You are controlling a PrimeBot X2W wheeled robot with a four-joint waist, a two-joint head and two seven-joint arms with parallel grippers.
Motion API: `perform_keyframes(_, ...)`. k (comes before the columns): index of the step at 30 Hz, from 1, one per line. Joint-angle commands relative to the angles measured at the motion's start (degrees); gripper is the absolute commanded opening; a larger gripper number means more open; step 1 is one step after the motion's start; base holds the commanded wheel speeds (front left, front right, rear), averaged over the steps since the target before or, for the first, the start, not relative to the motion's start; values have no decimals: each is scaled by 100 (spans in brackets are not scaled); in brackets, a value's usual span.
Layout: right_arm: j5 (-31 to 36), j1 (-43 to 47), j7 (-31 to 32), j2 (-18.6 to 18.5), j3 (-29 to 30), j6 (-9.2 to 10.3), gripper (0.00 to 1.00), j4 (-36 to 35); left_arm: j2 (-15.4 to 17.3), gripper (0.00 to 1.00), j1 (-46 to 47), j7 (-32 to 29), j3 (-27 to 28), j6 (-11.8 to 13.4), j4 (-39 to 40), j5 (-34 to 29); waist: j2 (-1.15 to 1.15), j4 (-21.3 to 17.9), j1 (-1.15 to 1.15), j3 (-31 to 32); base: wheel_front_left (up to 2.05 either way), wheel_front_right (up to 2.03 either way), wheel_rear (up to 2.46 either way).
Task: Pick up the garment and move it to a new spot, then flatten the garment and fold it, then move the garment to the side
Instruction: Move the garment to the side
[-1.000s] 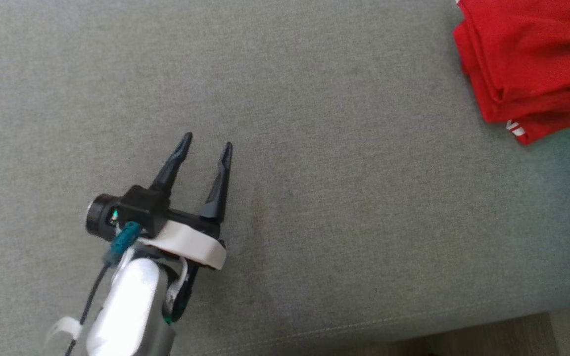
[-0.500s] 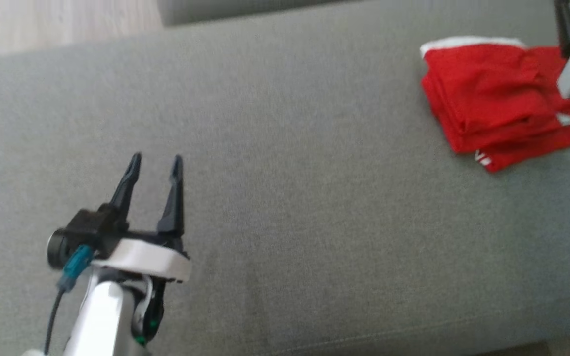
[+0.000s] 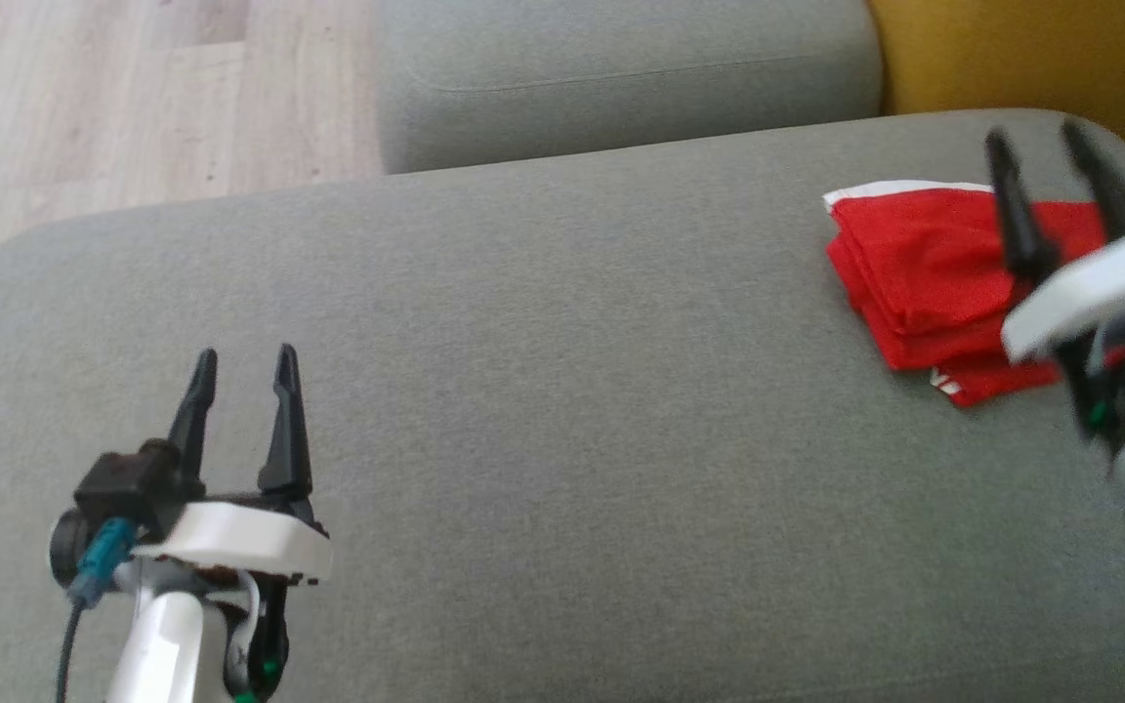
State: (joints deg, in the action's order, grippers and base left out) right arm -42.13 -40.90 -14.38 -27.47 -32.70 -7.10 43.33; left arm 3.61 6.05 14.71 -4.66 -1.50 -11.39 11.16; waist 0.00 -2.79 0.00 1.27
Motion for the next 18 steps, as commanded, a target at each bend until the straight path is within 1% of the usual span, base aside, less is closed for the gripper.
perform_keyframes(1, 208, 266, -61, 84, 215, -39, 100, -341, 94, 100, 238, 29, 190, 14, 91, -35, 0, 63, 0, 3, 0, 0, 0)
perform_keyframes(5, 876, 1282, -61, 478, 1049, -39, 100, -946, 88, 100, 346, 29, 121, -68, -260, -45, 0, 173, 0, -5, 0, 0, 0)
perform_keyframes(10, 1755, 2223, -62, 1046, 1931, -39, 100, -1575, 88, 100, 395, 29, 184, -61, -516, -117, 0, 262, 0, -25, 0, 0, 0)
perform_keyframes(13, 2192, 2589, -62, 1332, 2231, -39, 100, -1863, 74, 100, 380, 29, 246, -80, -579, -126, 0, 278, 0, -47, 0, 0, 0)
perform_keyframes(18, 2638, 2851, -62, 1610, 2451, -39, 100, -2088, 41, 100, 386, 29, 328, -135, -690, -90, 0, 268, 0, -81, 0, 0, 0)
